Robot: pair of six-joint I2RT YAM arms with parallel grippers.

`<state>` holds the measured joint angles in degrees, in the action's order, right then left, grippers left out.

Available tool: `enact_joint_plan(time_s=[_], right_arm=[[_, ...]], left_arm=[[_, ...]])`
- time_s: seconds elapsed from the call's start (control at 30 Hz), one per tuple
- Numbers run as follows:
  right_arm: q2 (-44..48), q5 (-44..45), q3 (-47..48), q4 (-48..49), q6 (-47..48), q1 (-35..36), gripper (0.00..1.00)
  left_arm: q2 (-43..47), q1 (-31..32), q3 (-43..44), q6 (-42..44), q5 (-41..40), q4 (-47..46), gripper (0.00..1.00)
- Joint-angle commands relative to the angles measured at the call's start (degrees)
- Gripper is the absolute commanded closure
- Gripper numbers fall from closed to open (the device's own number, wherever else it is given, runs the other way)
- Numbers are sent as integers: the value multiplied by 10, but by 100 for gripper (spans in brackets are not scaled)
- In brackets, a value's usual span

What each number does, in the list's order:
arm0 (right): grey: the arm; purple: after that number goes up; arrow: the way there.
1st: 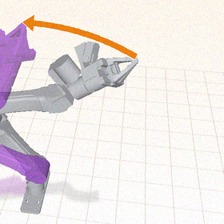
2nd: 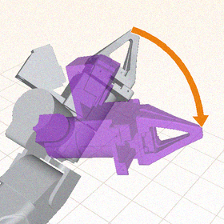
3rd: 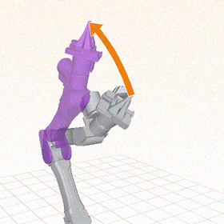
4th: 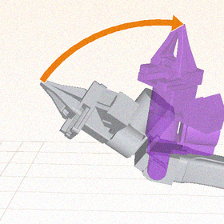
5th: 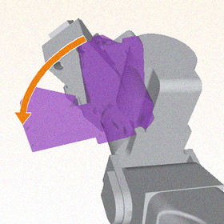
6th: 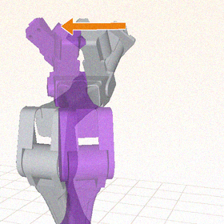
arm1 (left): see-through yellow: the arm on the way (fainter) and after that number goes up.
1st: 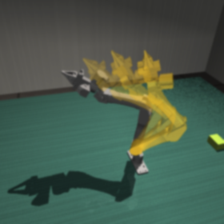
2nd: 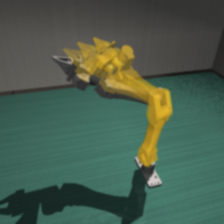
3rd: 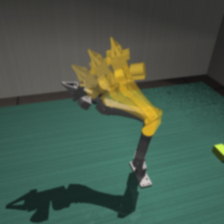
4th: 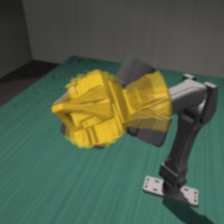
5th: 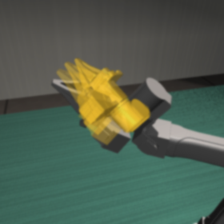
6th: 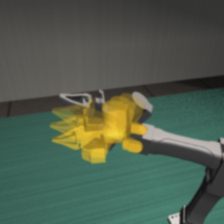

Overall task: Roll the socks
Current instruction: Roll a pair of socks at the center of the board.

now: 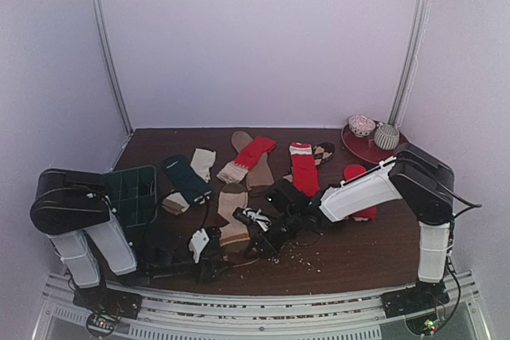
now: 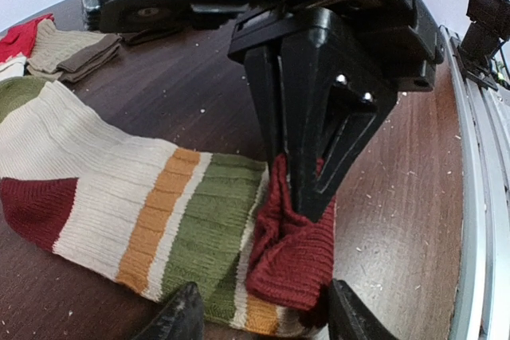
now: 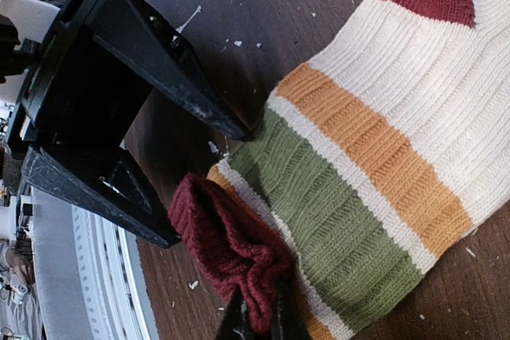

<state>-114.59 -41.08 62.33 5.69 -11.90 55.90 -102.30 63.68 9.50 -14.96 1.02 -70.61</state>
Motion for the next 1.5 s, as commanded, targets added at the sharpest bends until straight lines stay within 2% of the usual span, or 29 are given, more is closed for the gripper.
enact_joint_plan(time_s=[0.0,0.23,0.5,0.63,0.7,0.77,0.9,0.97,1.07,1.2,1.27,1.47], right_arm=[[-10,10,16,-63,31,2,98],[-15,10,27,-67,28,7,98],[-3,17,28,-49,19,15,98],[-8,13,26,-45,18,17,98],[-10,14,25,-44,18,18,97],[-11,16,23,-43,16,19,96],[11,60,9,-30,27,19,79],[46,93,-12,-5,54,18,73],[126,140,-86,96,118,20,66],[221,200,-212,225,276,54,53],[229,217,-228,235,338,79,50],[161,247,-174,180,437,122,50]], left_arm=[[-5,-7,-3,-14,13,-59,48],[6,-8,-2,-21,34,-61,45],[-48,-8,13,-46,62,-92,59],[-64,-8,13,-51,67,-97,73],[-65,-8,13,-54,67,-99,84],[-62,-9,13,-62,61,-95,100],[-28,-14,10,-105,36,-24,100],[0,-15,6,-131,25,29,100],[28,-16,2,-180,4,115,100],[37,-17,-13,-220,6,152,100],[28,-17,-12,-228,14,163,100],[-13,-21,1,-231,46,155,100]])
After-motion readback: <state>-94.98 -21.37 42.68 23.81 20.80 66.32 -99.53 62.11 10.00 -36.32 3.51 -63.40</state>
